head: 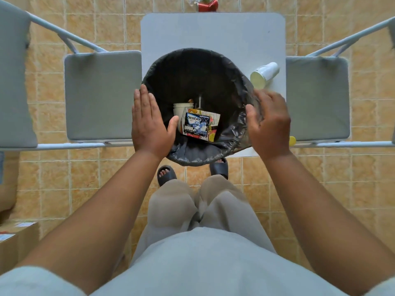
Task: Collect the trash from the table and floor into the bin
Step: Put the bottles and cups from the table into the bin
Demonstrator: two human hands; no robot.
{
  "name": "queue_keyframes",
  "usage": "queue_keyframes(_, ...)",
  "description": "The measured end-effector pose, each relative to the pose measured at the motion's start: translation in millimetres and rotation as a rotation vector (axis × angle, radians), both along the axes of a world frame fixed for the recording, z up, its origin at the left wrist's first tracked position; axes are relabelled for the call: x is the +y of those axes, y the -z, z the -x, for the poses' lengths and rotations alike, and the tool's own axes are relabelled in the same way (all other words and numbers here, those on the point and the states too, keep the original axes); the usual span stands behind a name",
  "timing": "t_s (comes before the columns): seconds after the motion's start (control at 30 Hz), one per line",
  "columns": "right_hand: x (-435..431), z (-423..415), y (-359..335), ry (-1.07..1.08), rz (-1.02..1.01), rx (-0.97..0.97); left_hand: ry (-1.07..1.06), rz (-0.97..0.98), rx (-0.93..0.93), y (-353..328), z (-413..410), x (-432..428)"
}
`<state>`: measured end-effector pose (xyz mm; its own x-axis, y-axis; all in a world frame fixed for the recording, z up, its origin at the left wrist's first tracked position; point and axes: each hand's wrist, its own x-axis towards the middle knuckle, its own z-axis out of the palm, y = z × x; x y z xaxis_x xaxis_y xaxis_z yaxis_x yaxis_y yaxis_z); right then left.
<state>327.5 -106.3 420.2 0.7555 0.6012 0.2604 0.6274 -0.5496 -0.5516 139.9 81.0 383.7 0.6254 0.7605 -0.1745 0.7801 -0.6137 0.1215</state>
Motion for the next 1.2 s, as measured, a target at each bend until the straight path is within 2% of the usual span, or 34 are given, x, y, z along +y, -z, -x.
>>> queue_keyframes(0.1,-50,-29,15,0.162,0.172,-0.021,0.022,0.006,-0.005,0,-13,-8)
queue_keyframes(0.23,-100,-45,50,0.177,0.614,0.243,0.047,-0.011,0.01,2,-24,-15)
queue_keyframes(0.3,-114,-43,61,0.137,0.696,0.339,0.048,-0.017,0.014,2,-27,-17)
queue_keyframes(0.43,-123,-47,65,0.151,0.582,0.316,0.042,-0.011,0.007,2,-28,-16)
queue_keyframes(0.6,-119,-68,33,0.322,0.379,0.229,0.043,-0.015,0.016,1,-27,-16)
queue_keyframes(0.8,-95,-85,-47,0.27,-0.045,-0.051,0.038,-0.017,0.01,3,-26,-16)
queue_keyframes(0.97,-57,-102,-95,0.124,-0.376,-0.043,0.031,-0.002,0.004,3,-26,-15)
queue_keyframes(1.07,-17,-90,-93,0.071,-0.411,-0.024,0.033,0.006,-0.008,2,-26,-16)
queue_keyframes(1.2,46,-52,-54,-0.134,-0.195,0.156,0.032,0.012,-0.015,2,-25,-14)
